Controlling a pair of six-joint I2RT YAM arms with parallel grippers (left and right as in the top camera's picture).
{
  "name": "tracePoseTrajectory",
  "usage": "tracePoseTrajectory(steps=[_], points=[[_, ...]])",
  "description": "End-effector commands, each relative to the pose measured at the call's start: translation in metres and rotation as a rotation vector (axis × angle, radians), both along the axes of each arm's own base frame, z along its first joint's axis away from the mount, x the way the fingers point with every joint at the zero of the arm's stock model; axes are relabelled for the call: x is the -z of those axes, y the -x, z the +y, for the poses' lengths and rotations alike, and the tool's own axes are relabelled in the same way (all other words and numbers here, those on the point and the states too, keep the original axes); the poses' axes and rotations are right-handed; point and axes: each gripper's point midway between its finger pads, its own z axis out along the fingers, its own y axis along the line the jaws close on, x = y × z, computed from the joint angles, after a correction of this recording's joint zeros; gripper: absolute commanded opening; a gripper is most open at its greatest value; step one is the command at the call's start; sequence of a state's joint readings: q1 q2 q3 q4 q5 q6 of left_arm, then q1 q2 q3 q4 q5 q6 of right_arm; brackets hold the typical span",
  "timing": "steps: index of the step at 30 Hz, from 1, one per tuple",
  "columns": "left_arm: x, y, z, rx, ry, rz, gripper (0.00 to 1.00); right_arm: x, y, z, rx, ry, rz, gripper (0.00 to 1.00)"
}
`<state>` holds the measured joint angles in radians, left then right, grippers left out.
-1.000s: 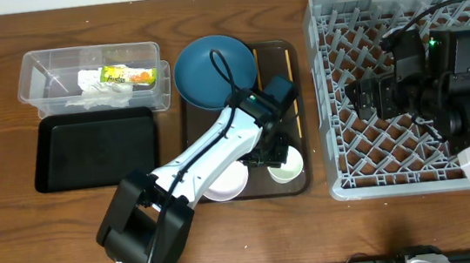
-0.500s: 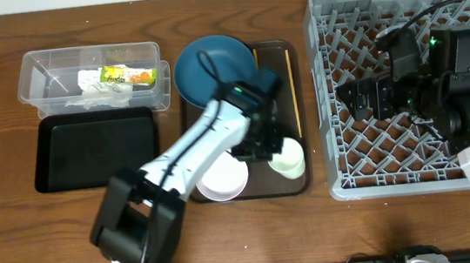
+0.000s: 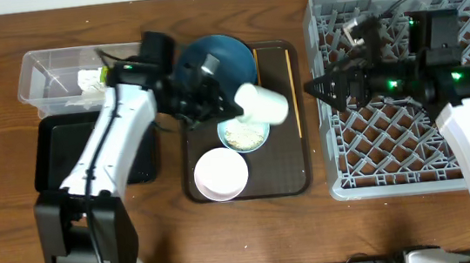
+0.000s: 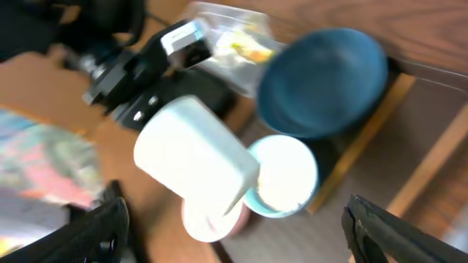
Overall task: Sort waste into correct bins and load items into the dishwasher rack
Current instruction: 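Hand the white cup from the left gripper to the right gripper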
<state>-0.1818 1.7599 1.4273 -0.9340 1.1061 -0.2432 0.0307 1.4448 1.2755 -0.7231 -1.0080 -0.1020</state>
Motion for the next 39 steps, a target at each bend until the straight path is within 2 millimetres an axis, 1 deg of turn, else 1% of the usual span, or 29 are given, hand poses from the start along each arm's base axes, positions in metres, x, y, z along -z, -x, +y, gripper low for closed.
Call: tracePoseTrajectory(steps=[1,4,8,12,18,22,26,37,38,39], points=[[-0.053,0.0,0.0,0.051,0.277,-0.081,0.06,-0.024,0.017,0.024,-0.207,-0.178,-0.066,0.91],[-0.07,0.0,0.004,0.057,0.379,-0.092,0.06,-0.035,0.03,0.038,-0.362,-0.301,-0.149,0.92],[-0.084,0.004,0.002,0.078,0.463,-0.092,0.06,-0.031,0.03,0.049,-0.422,-0.331,-0.175,0.92],[-0.084,0.004,0.001,0.079,0.463,-0.089,0.06,-0.029,0.028,0.056,-0.448,-0.331,-0.207,0.91],[-0.084,0.005,0.0,0.081,0.463,-0.084,0.06,-0.033,0.03,0.067,-0.485,-0.33,-0.256,0.91],[-0.084,0.008,-0.004,0.093,0.463,-0.074,0.06,-0.035,0.031,0.073,-0.506,-0.329,-0.284,0.91],[-0.084,0.012,-0.009,0.109,0.464,-0.071,0.06,-0.039,0.03,0.078,-0.515,-0.335,-0.286,0.84],[-0.084,0.013,-0.011,0.115,0.464,-0.069,0.06,-0.041,0.036,0.087,-0.541,-0.34,-0.282,0.47],[-0.084,0.013,-0.011,0.115,0.464,-0.069,0.07,-0.04,0.037,0.087,-0.542,-0.341,-0.277,0.43],[-0.084,0.013,-0.011,0.115,0.464,-0.07,0.1,-0.04,0.036,0.087,-0.539,-0.342,-0.267,0.4]])
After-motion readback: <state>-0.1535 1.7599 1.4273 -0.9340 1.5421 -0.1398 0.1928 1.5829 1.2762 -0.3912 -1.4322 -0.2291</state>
